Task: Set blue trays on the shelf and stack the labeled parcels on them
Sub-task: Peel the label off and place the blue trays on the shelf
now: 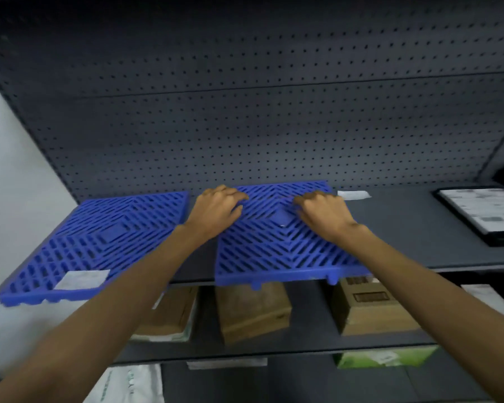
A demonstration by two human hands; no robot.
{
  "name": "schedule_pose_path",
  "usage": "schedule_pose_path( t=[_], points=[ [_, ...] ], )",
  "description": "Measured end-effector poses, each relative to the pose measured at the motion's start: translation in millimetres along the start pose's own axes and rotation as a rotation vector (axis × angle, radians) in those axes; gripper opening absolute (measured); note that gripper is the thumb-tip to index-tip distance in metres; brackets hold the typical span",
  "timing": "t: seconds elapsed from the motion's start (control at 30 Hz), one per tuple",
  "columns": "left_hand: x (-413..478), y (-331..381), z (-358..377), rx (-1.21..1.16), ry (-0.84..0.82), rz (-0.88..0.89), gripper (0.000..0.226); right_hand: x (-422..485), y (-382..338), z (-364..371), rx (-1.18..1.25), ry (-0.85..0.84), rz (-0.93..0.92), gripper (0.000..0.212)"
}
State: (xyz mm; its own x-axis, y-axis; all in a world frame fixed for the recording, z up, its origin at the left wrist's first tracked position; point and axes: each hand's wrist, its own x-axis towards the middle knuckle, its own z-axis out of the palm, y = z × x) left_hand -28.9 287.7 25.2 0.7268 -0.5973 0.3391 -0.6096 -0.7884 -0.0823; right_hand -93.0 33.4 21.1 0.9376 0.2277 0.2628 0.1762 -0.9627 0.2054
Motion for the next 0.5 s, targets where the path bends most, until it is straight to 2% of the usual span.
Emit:
schedule_pose_path(
  t=[0.33,0.5],
  points=[
    [152,135,45,-0.048,0.015,0.040,0.032,-5,176,36,-0.078,-0.060,0.057,0.028],
    [193,185,74,-0.056,-0.026,0.033,0.028,-1,220,66,-0.042,-0.098,0.011,0.031]
  ],
)
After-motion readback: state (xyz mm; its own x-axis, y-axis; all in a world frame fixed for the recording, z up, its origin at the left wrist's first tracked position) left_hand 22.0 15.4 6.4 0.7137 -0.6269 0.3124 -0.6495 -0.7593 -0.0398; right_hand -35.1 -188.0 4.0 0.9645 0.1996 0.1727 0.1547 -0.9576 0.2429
